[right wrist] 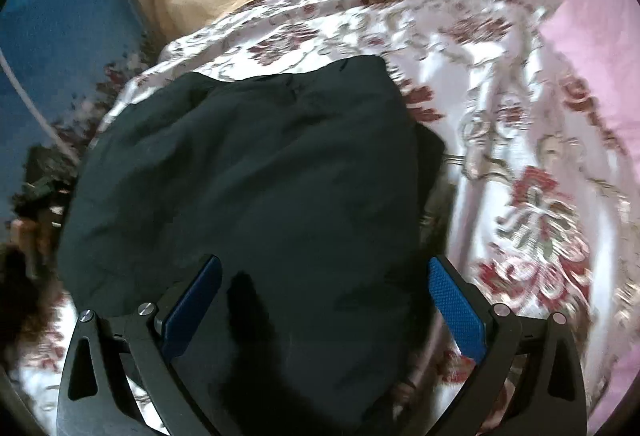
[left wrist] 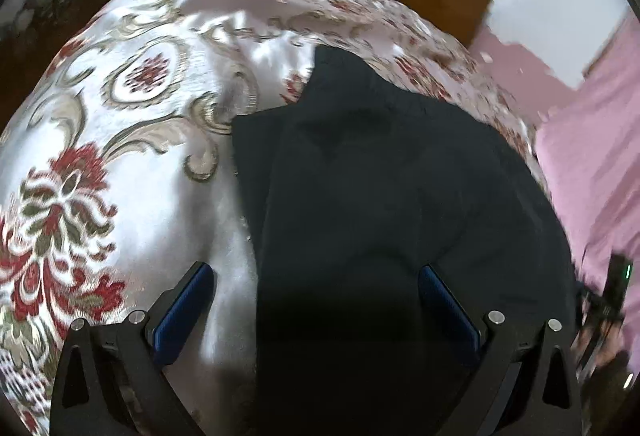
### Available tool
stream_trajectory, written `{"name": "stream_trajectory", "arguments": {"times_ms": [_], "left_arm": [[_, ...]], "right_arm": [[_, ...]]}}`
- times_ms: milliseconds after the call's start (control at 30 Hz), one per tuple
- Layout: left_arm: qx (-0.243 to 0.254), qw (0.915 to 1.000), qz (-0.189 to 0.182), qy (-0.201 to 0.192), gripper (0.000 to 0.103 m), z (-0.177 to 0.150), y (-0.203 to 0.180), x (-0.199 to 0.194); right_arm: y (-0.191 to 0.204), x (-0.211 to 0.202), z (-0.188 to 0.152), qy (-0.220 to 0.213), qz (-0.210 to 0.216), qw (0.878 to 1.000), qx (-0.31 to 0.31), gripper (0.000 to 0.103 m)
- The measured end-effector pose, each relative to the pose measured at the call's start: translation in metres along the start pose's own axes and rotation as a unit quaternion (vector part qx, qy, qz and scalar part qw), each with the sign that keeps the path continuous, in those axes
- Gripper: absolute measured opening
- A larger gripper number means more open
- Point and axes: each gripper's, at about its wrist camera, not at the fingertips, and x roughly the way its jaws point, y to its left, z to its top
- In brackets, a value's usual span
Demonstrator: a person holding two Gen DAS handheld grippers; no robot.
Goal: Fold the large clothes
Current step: 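Grasp the folded jacket bundle with both tools and lift it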
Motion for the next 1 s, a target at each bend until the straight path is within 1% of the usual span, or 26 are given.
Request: {"name": "stream_trajectory", "arguments": {"times_ms": [67, 167, 233, 300, 367, 467, 533, 633, 667, 767, 867, 1000], "left_arm": [[0.029, 0.9995, -0.010, 0.008, 0.103, 0.000, -0.005, 0.005], [0.042, 0.9985, -0.032, 0.017, 0.103, 0.000, -0.005, 0.010], [0.044, 0.9978, -0.046, 0.020, 0.103, 0.001, -0.004, 0.013], [0.048, 0.9969, -0.058, 0.020, 0.103, 0.000, -0.004, 0.015], [0.051, 0.9962, -0.069, 0.019, 0.103, -0.001, -0.004, 0.016], [0.049, 0.9955, -0.080, 0.017, 0.103, -0.002, -0.003, 0.017], [0.049, 0.9950, -0.086, 0.014, 0.103, -0.003, -0.002, 0.018], [0.049, 0.9943, -0.094, 0.009, 0.103, -0.004, 0.001, 0.017], [0.049, 0.9941, -0.096, 0.007, 0.103, -0.005, 0.001, 0.016], [0.049, 0.9937, -0.101, 0.001, 0.103, -0.010, 0.004, 0.013], [0.049, 0.9935, -0.103, 0.000, 0.103, -0.011, 0.005, 0.012], [0.050, 0.9935, -0.102, -0.002, 0.103, -0.011, 0.005, 0.012]], "right_arm": [[-0.004, 0.005, 0.009, 0.016, 0.022, 1.000, -0.012, 0.100], [-0.001, 0.012, 0.027, 0.021, 0.017, 0.998, -0.053, 0.100], [-0.002, 0.021, 0.040, 0.031, 0.023, 0.997, -0.065, 0.101], [-0.004, 0.037, 0.051, 0.048, 0.020, 0.996, -0.072, 0.101], [-0.006, 0.050, 0.057, 0.064, 0.025, 0.996, -0.064, 0.101], [-0.012, 0.067, 0.058, 0.075, 0.059, 0.995, -0.037, 0.102], [-0.018, 0.070, 0.050, 0.064, 0.081, 0.994, -0.021, 0.102], [-0.029, 0.071, 0.036, 0.032, 0.114, 0.993, 0.002, 0.102], [-0.033, 0.069, 0.029, 0.015, 0.124, 0.992, 0.010, 0.102], [-0.041, 0.068, 0.017, -0.018, 0.141, 0.989, 0.031, 0.102], [-0.042, 0.068, 0.014, -0.030, 0.140, 0.989, 0.038, 0.102], [-0.035, 0.067, 0.011, -0.038, 0.113, 0.992, 0.042, 0.102]]}}
